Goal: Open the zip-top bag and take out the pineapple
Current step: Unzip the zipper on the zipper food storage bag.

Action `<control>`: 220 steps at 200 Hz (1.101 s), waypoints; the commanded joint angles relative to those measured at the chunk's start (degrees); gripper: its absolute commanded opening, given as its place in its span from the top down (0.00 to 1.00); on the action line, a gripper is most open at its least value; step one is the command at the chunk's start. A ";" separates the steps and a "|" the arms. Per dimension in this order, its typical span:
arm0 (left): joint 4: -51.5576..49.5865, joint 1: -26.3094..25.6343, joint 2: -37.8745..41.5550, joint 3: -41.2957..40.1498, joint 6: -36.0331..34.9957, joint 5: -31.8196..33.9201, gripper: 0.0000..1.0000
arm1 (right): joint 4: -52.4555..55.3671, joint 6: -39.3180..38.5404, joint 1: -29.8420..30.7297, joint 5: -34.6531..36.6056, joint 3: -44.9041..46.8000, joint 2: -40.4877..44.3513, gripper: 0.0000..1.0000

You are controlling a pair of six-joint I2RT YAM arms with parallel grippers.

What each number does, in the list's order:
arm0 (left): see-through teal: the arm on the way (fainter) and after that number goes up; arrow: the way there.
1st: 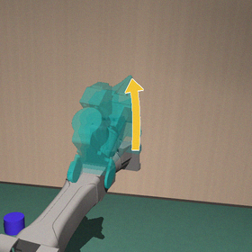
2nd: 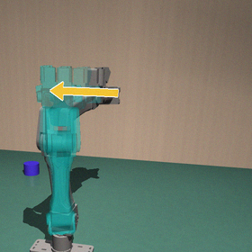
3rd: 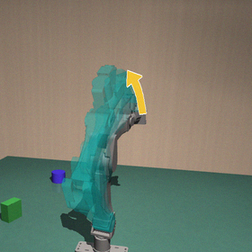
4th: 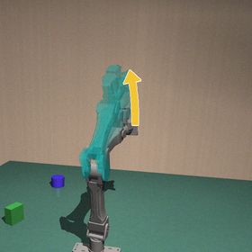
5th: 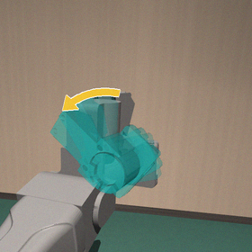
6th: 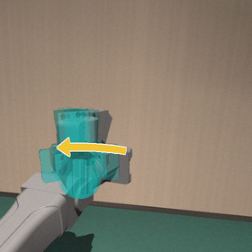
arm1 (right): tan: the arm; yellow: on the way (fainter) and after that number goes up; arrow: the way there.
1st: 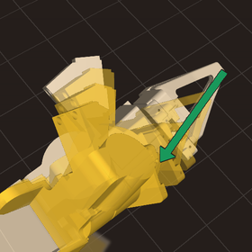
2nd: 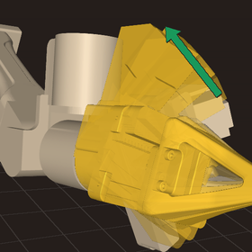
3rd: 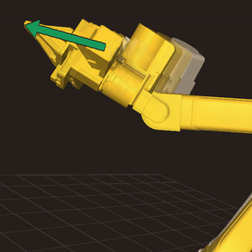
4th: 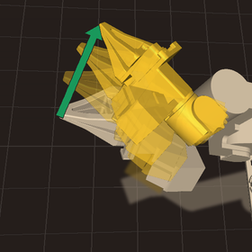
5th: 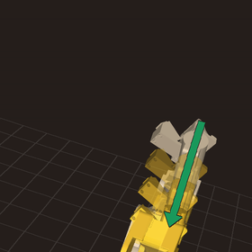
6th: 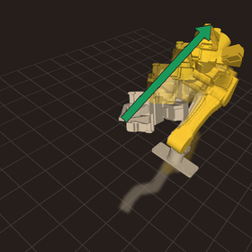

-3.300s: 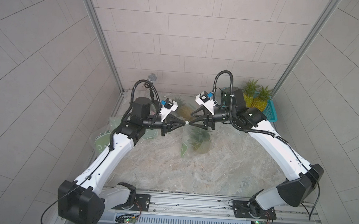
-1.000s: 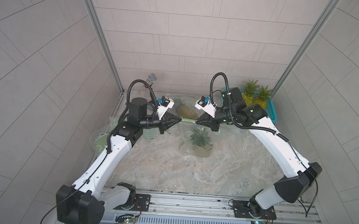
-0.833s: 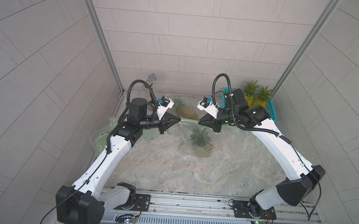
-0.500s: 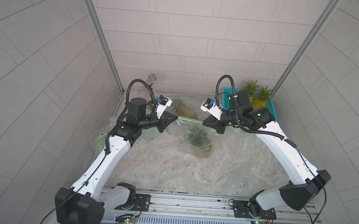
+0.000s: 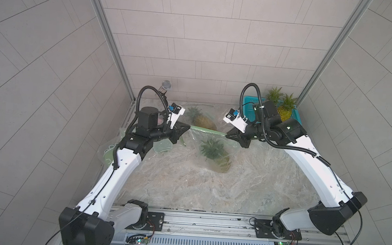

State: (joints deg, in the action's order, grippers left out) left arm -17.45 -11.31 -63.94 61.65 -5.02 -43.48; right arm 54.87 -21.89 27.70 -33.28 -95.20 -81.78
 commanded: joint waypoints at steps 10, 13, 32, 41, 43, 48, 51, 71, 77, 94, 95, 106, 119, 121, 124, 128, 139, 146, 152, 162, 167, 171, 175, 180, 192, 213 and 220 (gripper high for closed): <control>-0.81 2.40 1.63 2.33 -1.49 6.69 1.00 | 4.87 -0.90 -1.61 2.96 0.56 3.40 0.96; -0.83 2.42 1.63 2.38 -1.44 6.67 1.00 | 4.99 -0.90 -1.74 3.00 0.62 3.34 0.96; -0.98 2.61 1.63 2.49 -1.46 6.91 1.00 | 5.33 -1.01 -2.02 3.33 0.63 3.64 0.96; -1.01 2.60 1.70 2.56 -1.48 6.92 1.00 | 5.57 -1.22 -2.19 3.47 0.73 3.81 0.96; -1.05 2.61 1.71 2.52 -1.48 6.94 1.00 | 5.61 -1.27 -2.21 3.52 0.74 3.77 0.96; -1.09 2.69 1.72 2.62 -1.49 6.97 1.00 | 5.64 -1.23 -2.30 3.61 0.76 3.90 0.96; -1.16 2.65 1.75 2.60 -1.48 7.04 1.00 | 5.68 -1.25 -2.38 3.72 0.72 3.98 0.96; -1.41 2.68 1.83 2.78 -1.62 7.30 1.00 | 6.20 -1.47 -2.81 3.83 0.72 4.17 0.96; -1.51 2.77 1.81 2.83 -1.65 7.42 1.00 | 6.34 -1.41 -2.88 3.92 0.88 4.25 0.96; -1.71 2.72 1.94 2.98 -1.68 7.80 1.00 | 6.63 -1.62 -3.16 4.16 0.98 4.61 0.96; -1.71 2.75 1.91 2.96 -1.63 7.80 1.00 | 6.64 -1.60 -3.21 4.22 0.98 4.61 0.96; -1.79 2.72 1.96 2.96 -1.75 7.99 1.00 | 6.81 -1.67 -3.44 4.46 1.15 4.79 0.96; -1.80 2.84 1.98 2.97 -1.71 8.00 1.00 | 7.22 -1.88 -3.70 4.72 1.25 4.92 0.96; -1.80 2.82 1.98 3.02 -1.74 8.05 1.00 | 7.34 -1.96 -3.77 4.71 1.27 4.95 0.96; -1.80 2.82 1.98 3.03 -1.78 8.04 1.00 | 7.42 -1.95 -3.86 4.79 1.32 5.01 0.96; -1.80 2.86 2.01 3.01 -1.75 8.06 1.00 | 7.52 -2.01 -4.04 4.88 1.29 5.00 0.96; -1.81 2.85 1.99 2.99 -1.75 8.06 1.00 | 7.95 -2.21 -4.40 5.15 1.34 5.19 0.96; -1.80 2.85 2.07 2.97 -1.75 8.06 1.00 | 8.12 -2.27 -4.66 5.21 1.41 5.22 0.96; -1.86 2.90 2.07 2.96 -1.75 8.06 1.00 | 8.31 -2.36 -4.88 5.24 1.53 5.27 0.96; -1.88 2.96 2.08 3.06 -1.75 8.03 1.00 | 8.64 -2.59 -5.18 5.55 1.61 5.39 0.96; -1.88 2.96 2.07 3.10 -1.75 8.06 1.00 | 8.79 -2.63 -5.33 5.73 1.68 5.48 0.96; -1.88 3.04 2.09 3.19 -1.75 8.16 1.00 | 8.83 -2.71 -5.44 5.83 1.68 5.45 0.96; -1.95 3.05 2.07 3.16 -1.80 8.09 1.00 | 8.93 -2.71 -5.65 5.92 1.76 5.58 0.96; -1.97 3.05 2.11 3.15 -1.76 8.10 1.00 | 8.98 -2.78 -5.72 6.02 1.78 5.69 0.96; -1.99 3.05 2.23 3.20 -1.76 8.10 1.00 | 9.19 -2.84 -6.12 6.10 1.96 5.92 0.96; -2.06 3.05 2.16 3.28 -1.93 7.76 1.00 | 9.44 -3.07 -6.77 6.03 2.03 6.28 0.96; -2.06 3.05 2.24 3.24 -1.97 7.76 1.00 | 9.55 -3.23 -6.94 6.01 2.10 6.28 0.96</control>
State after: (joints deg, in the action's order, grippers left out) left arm -20.40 -10.48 -63.24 62.70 -5.61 -40.77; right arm 59.18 -23.68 22.44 -30.87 -93.43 -78.02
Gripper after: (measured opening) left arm 0.051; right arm 0.097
